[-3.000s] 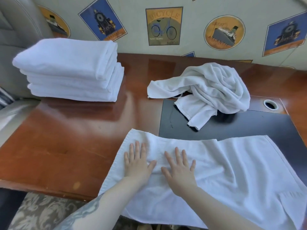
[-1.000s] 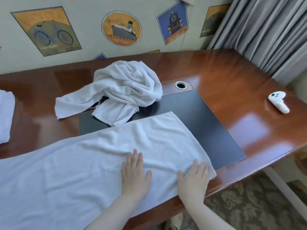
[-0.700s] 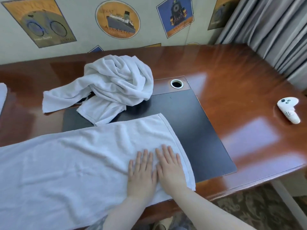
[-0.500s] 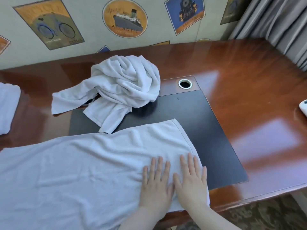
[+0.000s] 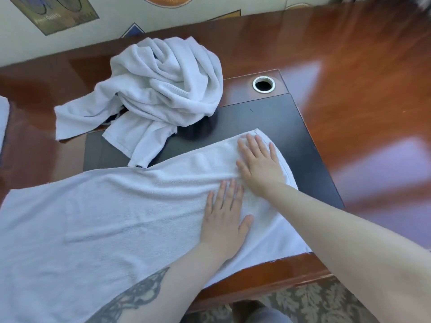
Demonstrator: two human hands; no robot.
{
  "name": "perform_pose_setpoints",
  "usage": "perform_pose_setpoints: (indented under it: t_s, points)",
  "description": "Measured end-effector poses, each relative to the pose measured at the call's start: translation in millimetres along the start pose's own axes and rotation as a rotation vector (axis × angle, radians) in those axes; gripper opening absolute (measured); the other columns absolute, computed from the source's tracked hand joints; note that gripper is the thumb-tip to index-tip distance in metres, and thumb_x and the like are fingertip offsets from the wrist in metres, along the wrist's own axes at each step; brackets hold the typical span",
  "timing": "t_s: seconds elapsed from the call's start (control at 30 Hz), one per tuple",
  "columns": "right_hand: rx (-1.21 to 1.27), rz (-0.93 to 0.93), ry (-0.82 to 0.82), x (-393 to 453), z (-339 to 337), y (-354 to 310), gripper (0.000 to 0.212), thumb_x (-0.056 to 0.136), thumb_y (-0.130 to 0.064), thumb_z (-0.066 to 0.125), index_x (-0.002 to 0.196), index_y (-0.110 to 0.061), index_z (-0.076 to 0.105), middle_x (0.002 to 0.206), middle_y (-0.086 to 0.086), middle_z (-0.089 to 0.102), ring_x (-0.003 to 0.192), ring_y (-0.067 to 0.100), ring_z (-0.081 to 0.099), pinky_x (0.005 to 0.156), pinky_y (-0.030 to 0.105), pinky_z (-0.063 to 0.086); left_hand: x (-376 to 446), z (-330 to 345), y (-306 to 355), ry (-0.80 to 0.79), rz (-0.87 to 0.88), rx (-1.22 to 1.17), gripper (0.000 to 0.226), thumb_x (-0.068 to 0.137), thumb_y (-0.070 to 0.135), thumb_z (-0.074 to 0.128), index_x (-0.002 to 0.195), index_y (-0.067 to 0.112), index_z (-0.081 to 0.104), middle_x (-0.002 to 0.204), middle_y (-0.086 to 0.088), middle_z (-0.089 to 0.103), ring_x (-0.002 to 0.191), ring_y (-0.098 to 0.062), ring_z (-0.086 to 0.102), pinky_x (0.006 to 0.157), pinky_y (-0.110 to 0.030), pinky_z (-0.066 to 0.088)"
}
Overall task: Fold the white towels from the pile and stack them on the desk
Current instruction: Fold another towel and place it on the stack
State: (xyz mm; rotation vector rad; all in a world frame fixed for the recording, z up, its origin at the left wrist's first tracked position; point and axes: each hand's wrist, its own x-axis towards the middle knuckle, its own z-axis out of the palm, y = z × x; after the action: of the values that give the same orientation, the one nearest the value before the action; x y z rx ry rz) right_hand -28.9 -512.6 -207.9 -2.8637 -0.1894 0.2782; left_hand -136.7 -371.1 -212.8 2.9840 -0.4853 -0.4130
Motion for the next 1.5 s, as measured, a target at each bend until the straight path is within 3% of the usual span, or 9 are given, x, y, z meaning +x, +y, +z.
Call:
perform_pose_setpoints:
  t_s: [0.13,0.27,0.6,0.77,0.9,1.1,1.27,1.37,1.5]
  points:
    - [0.091,0.146,0.217,-77,-5,-3,0.056,0.1,-0.026,0.031,0.155,-0.019,0.025,0.163,0.003,0.015,0.152,0.023,0.008,0.12,0.043,-0.003,21,-10,7,0.162,0.043,-0.205,0.059,0.099,0.037,0.013,0.154,0.018,0.023,0.162,0.003,0.015,0.15,-0.014,0.004,0.122,-0.039,0.002]
    - [0.006,0.323,0.116,-156,27,1,0.061,0.098,-0.042,0.022,0.152,-0.015,0.032,0.16,0.005,0.024,0.149,0.026,0.019,0.116,0.049,0.014,76,-21,8,0.134,0.073,-0.164,0.055,0.103,0.032,0.018,0.156,0.022,0.011,0.164,0.007,0.0,0.15,-0.012,-0.008,0.119,-0.037,-0.007]
    - [-0.008,0.431,0.093,-188,33,32,0.064,0.1,-0.05,0.022,0.154,-0.017,0.028,0.161,0.0,0.023,0.149,0.023,0.021,0.115,0.049,0.016,149,-20,14,0.015,0.365,0.127,0.07,0.089,0.057,-0.003,0.154,0.033,-0.005,0.162,0.01,-0.011,0.149,-0.011,-0.014,0.116,-0.036,-0.018]
    - [0.026,0.514,0.201,-207,26,42,0.062,0.098,-0.047,0.035,0.151,-0.015,0.037,0.157,0.004,0.033,0.147,0.024,0.028,0.115,0.047,0.018,167,-45,17,0.07,0.508,0.138,0.056,0.1,0.042,0.019,0.154,0.029,0.022,0.163,0.007,0.013,0.149,-0.016,0.012,0.115,-0.036,0.011]
    - [0.156,0.711,0.38,-220,13,57,0.037,0.082,-0.039,0.074,0.11,-0.019,0.063,0.106,-0.003,0.058,0.101,0.024,0.055,0.083,0.038,0.04,206,-80,19,0.073,0.42,0.167,0.046,0.099,0.015,0.045,0.144,0.024,0.04,0.147,-0.001,0.039,0.132,-0.025,0.035,0.104,-0.039,0.026]
    - [0.272,0.792,0.164,-216,1,53,0.021,0.089,-0.041,0.064,0.087,-0.025,0.05,0.089,-0.01,0.044,0.087,0.015,0.04,0.072,0.029,0.031,207,-92,47,-0.105,0.479,0.388,0.038,0.093,0.014,0.044,0.13,0.02,0.04,0.125,-0.002,0.05,0.116,-0.024,0.041,0.091,-0.04,0.027]
    - [0.515,0.798,0.212,-218,-11,33,0.02,0.088,-0.026,0.059,0.079,-0.029,0.042,0.074,-0.006,0.053,0.071,0.012,0.049,0.057,0.031,0.037,176,-91,46,0.019,0.604,0.59,0.024,0.098,0.025,0.039,0.119,0.027,0.05,0.121,-0.001,0.046,0.113,-0.023,0.042,0.087,-0.037,0.028]
    - [0.781,0.738,0.4,-227,-21,4,0.021,0.084,-0.02,0.065,0.083,-0.035,0.05,0.087,-0.019,0.06,0.082,0.0,0.056,0.062,0.026,0.044,154,-104,28,0.03,0.65,0.456,0.015,0.097,0.022,0.039,0.105,0.025,0.051,0.106,0.005,0.057,0.093,-0.02,0.05,0.079,-0.03,0.021]
    - [0.882,0.556,0.555,-227,-29,-59,0.031,0.079,-0.009,0.072,0.083,-0.037,0.061,0.085,-0.017,0.065,0.08,0.006,0.06,0.064,0.016,0.045,128,-142,-20,0.024,0.572,0.015,0.013,0.094,0.015,0.045,0.103,0.021,0.052,0.096,0.005,0.056,0.081,-0.026,0.055,0.076,-0.038,0.043]
